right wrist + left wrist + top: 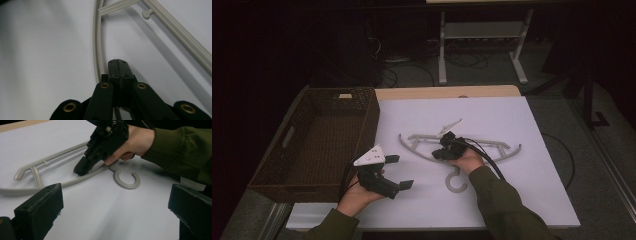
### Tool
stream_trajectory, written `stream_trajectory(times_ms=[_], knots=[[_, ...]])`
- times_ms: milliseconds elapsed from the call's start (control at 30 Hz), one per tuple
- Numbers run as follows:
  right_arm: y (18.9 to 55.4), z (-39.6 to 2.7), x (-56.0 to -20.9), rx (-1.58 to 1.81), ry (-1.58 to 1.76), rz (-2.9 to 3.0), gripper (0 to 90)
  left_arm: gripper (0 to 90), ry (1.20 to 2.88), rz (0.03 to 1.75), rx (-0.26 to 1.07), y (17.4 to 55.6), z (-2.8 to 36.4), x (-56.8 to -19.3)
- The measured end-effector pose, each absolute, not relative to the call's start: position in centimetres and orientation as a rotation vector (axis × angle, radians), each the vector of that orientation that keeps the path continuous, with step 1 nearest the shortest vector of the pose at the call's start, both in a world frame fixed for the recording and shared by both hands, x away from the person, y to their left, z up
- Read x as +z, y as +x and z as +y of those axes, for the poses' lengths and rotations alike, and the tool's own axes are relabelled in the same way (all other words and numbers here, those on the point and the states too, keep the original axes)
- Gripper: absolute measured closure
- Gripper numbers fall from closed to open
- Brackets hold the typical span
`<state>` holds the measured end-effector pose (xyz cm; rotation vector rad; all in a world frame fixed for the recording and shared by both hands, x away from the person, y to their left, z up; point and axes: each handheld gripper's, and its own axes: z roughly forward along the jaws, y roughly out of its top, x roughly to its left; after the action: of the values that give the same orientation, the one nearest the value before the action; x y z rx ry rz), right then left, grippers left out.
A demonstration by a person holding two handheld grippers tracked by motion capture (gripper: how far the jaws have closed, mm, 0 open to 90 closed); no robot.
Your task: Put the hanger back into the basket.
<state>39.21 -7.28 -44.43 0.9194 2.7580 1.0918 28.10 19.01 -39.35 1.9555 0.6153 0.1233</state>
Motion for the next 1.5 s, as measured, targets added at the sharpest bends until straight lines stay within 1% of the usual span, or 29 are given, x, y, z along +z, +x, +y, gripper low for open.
stream_trajectory(times_ms=[133,167,200,333,567,767,833,900,933,1000,1033,1200,1233,1300,1500], knots=[[37.8,-6.9,-44.3,1.088,0.86,2.814,89.5,0.0,1.952,0.615,0.124,28.0,19.0,-39.3],[36.9,-6.7,-44.3,1.087,0.829,2.837,89.5,0.0,1.95,0.618,0.123,28.0,19.0,-39.3],[36.9,-6.7,-44.3,1.087,0.829,2.837,89.5,0.0,1.95,0.618,0.123,28.0,19.0,-39.3],[35.1,-6.9,-44.3,1.062,0.713,2.886,89.5,0.0,1.951,0.618,0.124,28.0,19.0,-39.3],[33.1,-7.2,-44.3,1.053,0.646,2.924,89.5,0.0,1.955,0.612,0.125,28.0,19.0,-39.3],[32.8,-7.3,-44.2,1.046,0.627,2.906,89.3,0.0,1.961,0.611,0.121,28.1,18.9,-39.3],[32.6,-7.7,-43.8,1.056,0.639,2.876,85.0,0.0,1.961,0.609,0.119,28.0,18.9,-39.4],[32.1,-8.9,-42.9,1.1,0.683,2.828,76.2,0.0,1.962,0.608,0.12,28.1,18.9,-39.4],[32.1,-8.9,-42.9,1.1,0.683,2.828,76.2,0.0,1.962,0.608,0.12,28.1,18.9,-39.4],[31.5,-9.8,-42.3,1.121,0.73,2.801,71.6,0.0,1.961,0.61,0.12,28.1,18.9,-39.4],[30.8,-10.8,-41.9,1.141,0.74,2.78,67.4,0.0,1.962,0.611,0.119,28.1,18.9,-39.4],[29.1,-12.7,-41.5,1.173,0.734,2.772,64.8,0.0,1.968,0.61,0.12,28.2,18.9,-39.5],[28.4,-13.4,-41.5,1.171,0.723,2.775,64.8,0.0,1.969,0.607,0.12,28.3,18.9,-39.5],[28.0,-13.8,-41.6,1.176,0.719,2.783,64.8,0.0,1.966,0.611,0.117,28.4,18.8,-39.5],[25.2,-15.3,-42.6,1.128,0.697,2.81,66.1,0.0,1.975,0.607,0.112,28.5,18.6,-39.7]])
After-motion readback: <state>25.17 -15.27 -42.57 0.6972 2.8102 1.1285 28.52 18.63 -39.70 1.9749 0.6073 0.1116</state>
